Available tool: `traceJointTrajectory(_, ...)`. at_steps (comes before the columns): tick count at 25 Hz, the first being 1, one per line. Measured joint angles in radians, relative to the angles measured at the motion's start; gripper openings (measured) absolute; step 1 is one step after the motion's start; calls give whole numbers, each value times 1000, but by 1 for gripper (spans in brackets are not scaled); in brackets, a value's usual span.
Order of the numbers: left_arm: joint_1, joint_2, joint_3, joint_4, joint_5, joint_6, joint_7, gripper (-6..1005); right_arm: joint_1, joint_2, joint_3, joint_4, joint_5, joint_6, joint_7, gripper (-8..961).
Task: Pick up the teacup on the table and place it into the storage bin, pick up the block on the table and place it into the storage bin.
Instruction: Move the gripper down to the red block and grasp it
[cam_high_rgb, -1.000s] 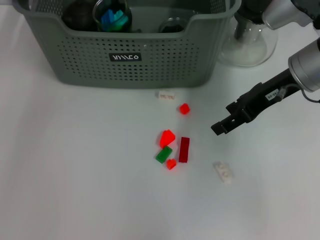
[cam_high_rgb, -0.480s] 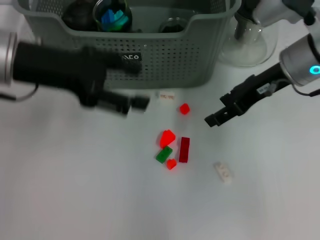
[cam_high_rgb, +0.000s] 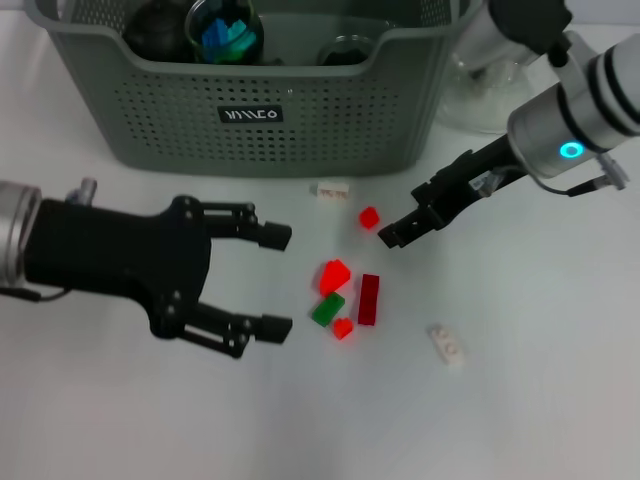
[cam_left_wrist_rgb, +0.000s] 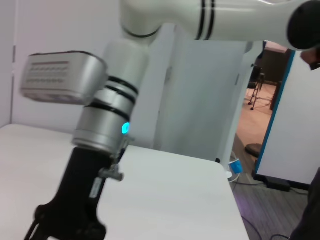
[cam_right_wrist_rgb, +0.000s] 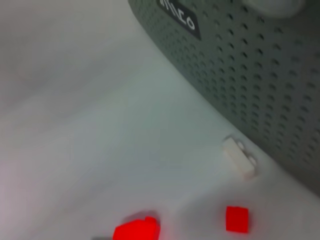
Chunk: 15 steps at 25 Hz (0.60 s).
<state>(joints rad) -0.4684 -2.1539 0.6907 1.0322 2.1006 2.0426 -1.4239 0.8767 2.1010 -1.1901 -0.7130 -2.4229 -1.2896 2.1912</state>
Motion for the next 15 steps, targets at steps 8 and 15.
traceJointTrajectory(8, 7, -7, 6, -31, 46, 0, 41, 895, 4, 3, -53, 25, 51, 67, 7, 892)
traceJointTrajectory(15, 9, -9, 9, -49, 67, -5, 86, 894, 7, 6, -120, 55, 97, 132, 6, 889)
